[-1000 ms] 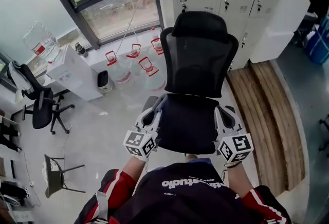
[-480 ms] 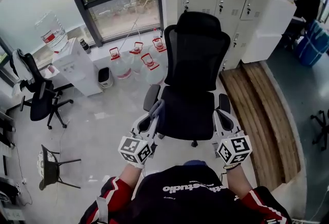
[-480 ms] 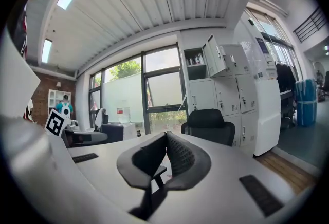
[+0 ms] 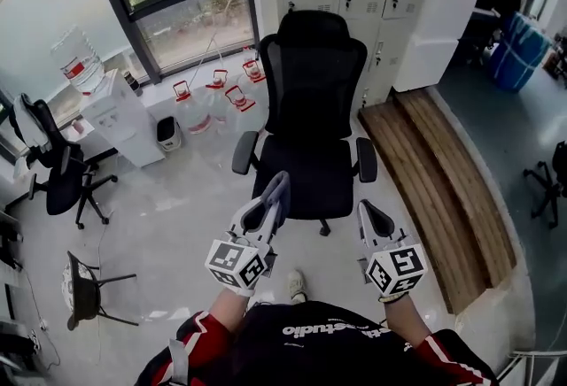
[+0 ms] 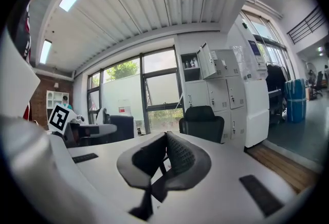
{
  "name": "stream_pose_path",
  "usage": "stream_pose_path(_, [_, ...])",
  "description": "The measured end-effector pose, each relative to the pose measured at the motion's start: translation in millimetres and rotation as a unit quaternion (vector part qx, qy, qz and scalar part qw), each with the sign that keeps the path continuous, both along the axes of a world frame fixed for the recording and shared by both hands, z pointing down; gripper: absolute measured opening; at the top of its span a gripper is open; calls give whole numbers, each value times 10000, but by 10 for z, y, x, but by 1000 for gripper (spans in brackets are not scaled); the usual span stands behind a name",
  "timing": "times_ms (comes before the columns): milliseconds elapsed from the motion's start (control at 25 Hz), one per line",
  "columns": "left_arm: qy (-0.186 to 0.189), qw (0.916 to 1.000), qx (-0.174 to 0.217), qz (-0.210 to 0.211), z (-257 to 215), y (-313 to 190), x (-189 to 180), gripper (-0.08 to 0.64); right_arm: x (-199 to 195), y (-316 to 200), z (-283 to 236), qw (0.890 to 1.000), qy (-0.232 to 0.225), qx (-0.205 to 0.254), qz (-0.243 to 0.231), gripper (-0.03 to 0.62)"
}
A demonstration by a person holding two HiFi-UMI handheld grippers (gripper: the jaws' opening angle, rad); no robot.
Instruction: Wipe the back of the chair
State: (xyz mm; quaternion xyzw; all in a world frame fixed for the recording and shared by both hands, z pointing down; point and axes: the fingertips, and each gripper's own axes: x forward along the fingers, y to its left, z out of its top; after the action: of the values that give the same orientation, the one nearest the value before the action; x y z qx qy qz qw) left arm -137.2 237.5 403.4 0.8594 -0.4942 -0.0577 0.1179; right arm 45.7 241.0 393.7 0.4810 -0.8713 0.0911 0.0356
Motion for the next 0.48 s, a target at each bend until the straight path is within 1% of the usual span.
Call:
stream_pose_path(120, [-82, 9999, 42, 115, 12, 415, 229, 60, 210, 537, 113, 9998, -78, -66, 156, 12])
stream_pose_path(280, [-85, 9995, 67, 288, 0, 1061, 562, 60, 495, 1258, 289, 9992, -151, -195, 324, 12])
stream_pose_path(360, [-92, 9994, 81, 329, -11, 1390, 663, 60, 553, 1587, 357, 9990, -182, -244, 333, 12])
stream_pose_path(480, [-108, 9995, 104, 290, -41, 1819, 724, 60, 566, 1992, 305, 9994, -192, -132, 251, 12])
